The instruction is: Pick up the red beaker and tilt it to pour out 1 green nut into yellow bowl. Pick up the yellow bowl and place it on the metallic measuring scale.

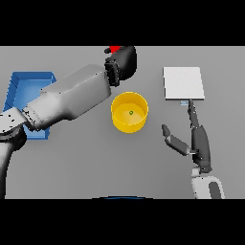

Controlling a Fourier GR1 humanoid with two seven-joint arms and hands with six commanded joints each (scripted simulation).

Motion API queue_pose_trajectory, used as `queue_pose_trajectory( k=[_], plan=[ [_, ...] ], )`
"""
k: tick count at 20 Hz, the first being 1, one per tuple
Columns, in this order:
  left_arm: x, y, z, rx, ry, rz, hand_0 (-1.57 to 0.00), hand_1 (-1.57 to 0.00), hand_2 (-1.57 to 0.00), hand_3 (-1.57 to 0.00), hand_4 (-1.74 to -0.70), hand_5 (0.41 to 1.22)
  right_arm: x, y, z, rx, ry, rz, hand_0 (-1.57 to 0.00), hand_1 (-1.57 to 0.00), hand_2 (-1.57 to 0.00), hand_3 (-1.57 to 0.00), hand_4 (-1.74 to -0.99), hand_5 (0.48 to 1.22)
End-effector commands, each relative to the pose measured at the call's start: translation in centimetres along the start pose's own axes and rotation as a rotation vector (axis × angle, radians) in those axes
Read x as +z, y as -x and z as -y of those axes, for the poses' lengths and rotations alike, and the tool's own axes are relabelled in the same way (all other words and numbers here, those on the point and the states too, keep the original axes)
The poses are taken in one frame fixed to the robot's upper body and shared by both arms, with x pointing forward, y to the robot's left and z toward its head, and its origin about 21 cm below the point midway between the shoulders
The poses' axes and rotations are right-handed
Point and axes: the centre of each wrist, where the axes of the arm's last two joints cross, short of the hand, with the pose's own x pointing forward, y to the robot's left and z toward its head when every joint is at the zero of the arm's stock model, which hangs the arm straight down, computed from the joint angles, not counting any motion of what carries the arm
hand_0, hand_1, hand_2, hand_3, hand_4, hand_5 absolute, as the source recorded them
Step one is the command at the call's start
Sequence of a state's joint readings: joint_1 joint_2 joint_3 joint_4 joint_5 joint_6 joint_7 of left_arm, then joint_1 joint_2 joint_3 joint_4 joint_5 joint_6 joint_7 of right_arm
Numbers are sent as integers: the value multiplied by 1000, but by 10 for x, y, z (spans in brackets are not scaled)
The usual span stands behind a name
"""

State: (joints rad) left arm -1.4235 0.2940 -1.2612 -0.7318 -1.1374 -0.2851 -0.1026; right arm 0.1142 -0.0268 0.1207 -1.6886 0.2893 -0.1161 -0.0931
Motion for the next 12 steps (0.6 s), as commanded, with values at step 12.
queue_pose_trajectory(
  k=[12],
  plan=[
    [70, 168, 57, 719, -21, -562, -1571, -1571, -1553, -1365, -1729, 1221, -5, -1, -5, -67, -29, 10, 1, 1, 1, 1, -1209, 593]
  ],
)
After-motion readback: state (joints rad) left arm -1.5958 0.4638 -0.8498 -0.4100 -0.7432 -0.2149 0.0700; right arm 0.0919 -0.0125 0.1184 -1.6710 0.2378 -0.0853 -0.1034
